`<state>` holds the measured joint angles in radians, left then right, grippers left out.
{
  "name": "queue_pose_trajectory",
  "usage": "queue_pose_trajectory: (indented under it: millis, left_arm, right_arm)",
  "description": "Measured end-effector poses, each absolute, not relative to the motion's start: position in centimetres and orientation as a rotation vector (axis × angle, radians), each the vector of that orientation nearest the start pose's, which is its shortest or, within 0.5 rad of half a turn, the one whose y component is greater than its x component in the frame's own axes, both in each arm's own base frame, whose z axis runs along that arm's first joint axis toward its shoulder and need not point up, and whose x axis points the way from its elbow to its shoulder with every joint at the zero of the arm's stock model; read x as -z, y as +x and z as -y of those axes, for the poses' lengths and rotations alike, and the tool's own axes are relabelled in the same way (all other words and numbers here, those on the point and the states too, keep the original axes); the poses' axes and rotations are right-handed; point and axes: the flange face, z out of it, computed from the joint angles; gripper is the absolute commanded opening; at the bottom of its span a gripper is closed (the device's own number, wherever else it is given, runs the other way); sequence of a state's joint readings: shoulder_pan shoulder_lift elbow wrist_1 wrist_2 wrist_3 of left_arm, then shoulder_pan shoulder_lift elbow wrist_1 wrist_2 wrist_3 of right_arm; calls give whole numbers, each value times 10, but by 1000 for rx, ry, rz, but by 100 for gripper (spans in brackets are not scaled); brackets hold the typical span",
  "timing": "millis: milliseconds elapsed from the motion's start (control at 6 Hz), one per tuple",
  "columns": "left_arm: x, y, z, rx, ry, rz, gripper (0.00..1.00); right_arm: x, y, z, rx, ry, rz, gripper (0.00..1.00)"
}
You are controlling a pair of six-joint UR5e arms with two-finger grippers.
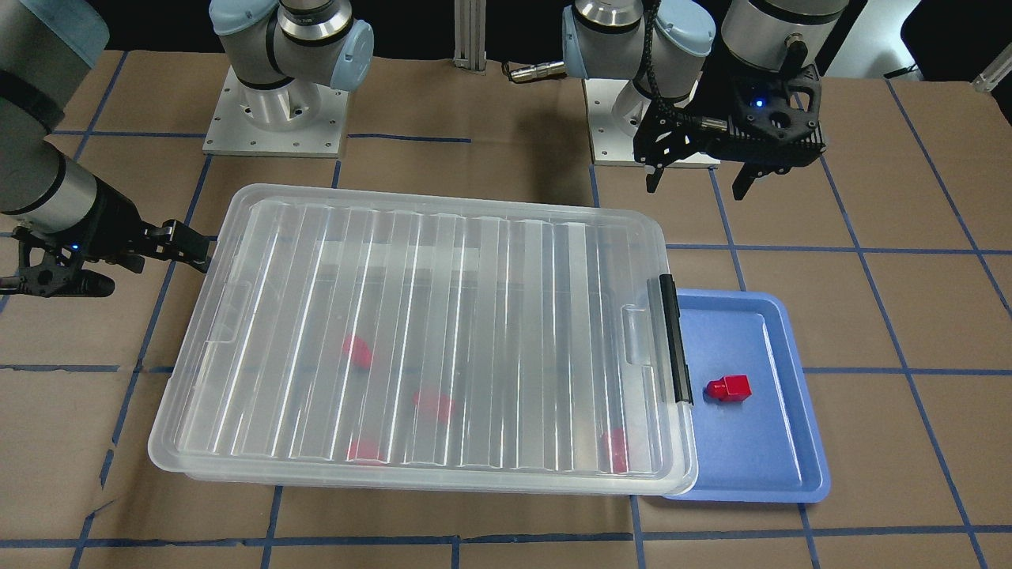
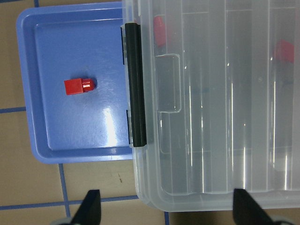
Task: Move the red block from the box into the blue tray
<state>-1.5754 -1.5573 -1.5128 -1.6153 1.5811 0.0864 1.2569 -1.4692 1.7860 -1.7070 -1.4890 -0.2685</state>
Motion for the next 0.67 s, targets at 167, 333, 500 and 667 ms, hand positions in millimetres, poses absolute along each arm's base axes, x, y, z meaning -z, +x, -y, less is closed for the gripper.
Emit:
queue_pose_trajectory:
  millis: [167,333,500,667]
  left_arm:
    - [-518,-136,487,41,147,-3127,98]
    - [-518,-139,486,39,158,-3126,98]
    - [-518,-143,485,40,170,-3124,98]
    - [-521,-145,483,51,175,-3123,98]
  right_arm:
    - [-367,-21,520,-171,75,-3027,100]
    - [-401,-18,523,-86,62,-3059,100]
    - [-433,-2,524,-33,69,-3076,100]
    - [-461,36,526,-16,102,-3083,100]
